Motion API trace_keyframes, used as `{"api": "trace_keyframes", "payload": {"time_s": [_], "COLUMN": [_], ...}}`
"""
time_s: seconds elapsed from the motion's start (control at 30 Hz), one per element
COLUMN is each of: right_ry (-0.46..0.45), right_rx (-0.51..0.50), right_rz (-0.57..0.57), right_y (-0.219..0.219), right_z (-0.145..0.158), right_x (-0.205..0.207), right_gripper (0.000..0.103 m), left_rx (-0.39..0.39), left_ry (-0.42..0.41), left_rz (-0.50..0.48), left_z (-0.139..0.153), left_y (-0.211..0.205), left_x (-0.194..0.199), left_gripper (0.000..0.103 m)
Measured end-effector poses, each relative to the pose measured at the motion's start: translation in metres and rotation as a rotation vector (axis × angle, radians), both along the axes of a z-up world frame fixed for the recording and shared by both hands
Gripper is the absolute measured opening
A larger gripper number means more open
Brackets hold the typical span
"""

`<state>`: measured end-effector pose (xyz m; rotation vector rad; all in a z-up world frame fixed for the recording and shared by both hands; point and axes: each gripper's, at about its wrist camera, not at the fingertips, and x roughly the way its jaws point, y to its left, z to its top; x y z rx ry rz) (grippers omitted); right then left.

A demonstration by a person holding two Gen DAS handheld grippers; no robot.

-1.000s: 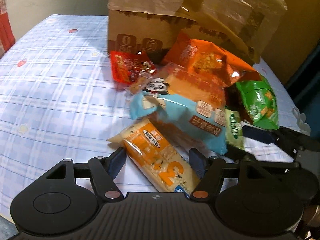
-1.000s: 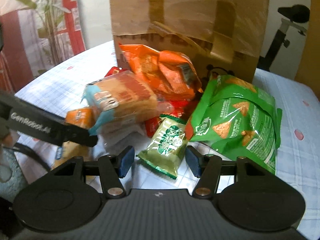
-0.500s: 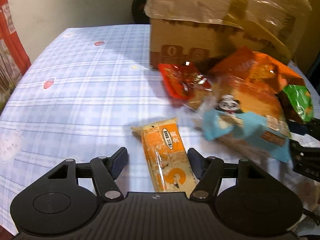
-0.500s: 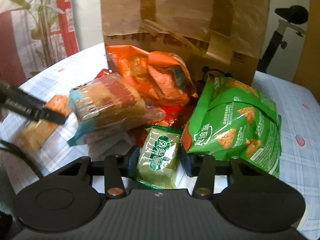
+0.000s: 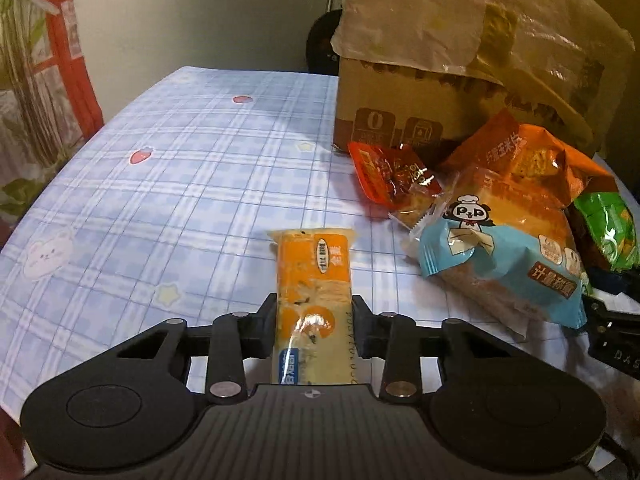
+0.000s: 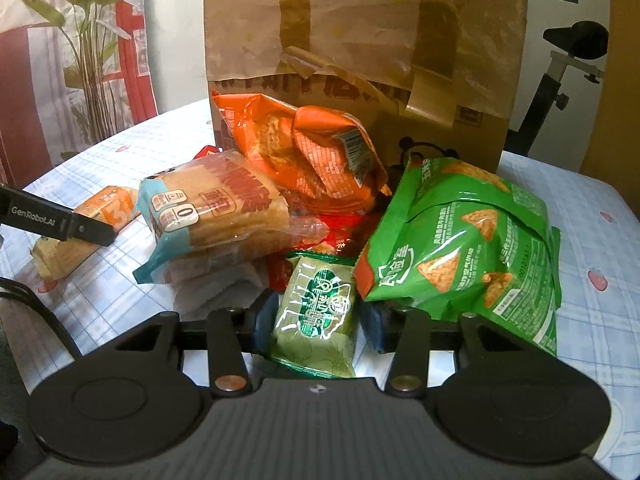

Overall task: Organize snacks
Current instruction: 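Grasp the orange bar with the left tool while the right tool reaches the small green packet, then carry the orange bar and small green packet over the box and open both tools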

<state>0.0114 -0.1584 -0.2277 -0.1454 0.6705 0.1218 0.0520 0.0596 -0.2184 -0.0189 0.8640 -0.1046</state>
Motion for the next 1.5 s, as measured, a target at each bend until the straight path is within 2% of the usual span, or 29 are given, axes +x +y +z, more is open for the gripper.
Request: {"api": "trace_keyframes", "payload": {"time_s": [0.17,0.4,0.47,0.57,0.83,1.0,1.2,1.37,1.5], "right_ry": [-0.003,-0.005,-0.008,-0.011,0.018,0.003,-0.104,-0.266,-0.365], "right_rx": [0.000,-0.003,-0.009,-0.017,0.107,0.170,0.200,0.168,0.125], "right_rz": [0.002,0.005,0.009,0.021,0.026,0.040,0.059,0.066,0.048], "right_y": [0.001,0.001,0.003,0.005,-0.013,-0.016,-0.015,-0.020,-0.028], "right_z": [0.000,0.000,0.000,0.001,0.020,0.037,0.076,0.130,0.173], "right_x": [0.001,-0.001,-0.002,-0.005,-0.013,-0.025,-0.028,-0.016,0.010], "right_gripper": [0.048,0.048,0.043,0.041,0.041,0.041,0.041,0.041,0.041], "left_rx": [-0.023,-0.038,-0.031,-0.027,-0.038,-0.048,-0.058,-0.104,-0.101], "left_ry": [-0.053,-0.077,-0.081,-0.094,-0.137,-0.175,-0.257,-0.320,-0.400], "left_rz": [0.031,0.005,-0.009,-0.019,0.003,-0.011,-0.044,-0.080,-0.137], "left_z": [0.010,0.013,0.011,0.013,0.027,0.042,0.072,0.111,0.149], "left_y": [0.005,-0.006,-0.010,-0.013,-0.006,-0.008,-0.012,-0.013,-0.024], "left_x": [-0.009,-0.021,-0.022,-0.025,-0.028,-0.024,-0.019,-0.002,0.019], "left_gripper": [0.038,0.038,0.038,0.038,0.038,0.038,0.038,0.038,0.038]}}
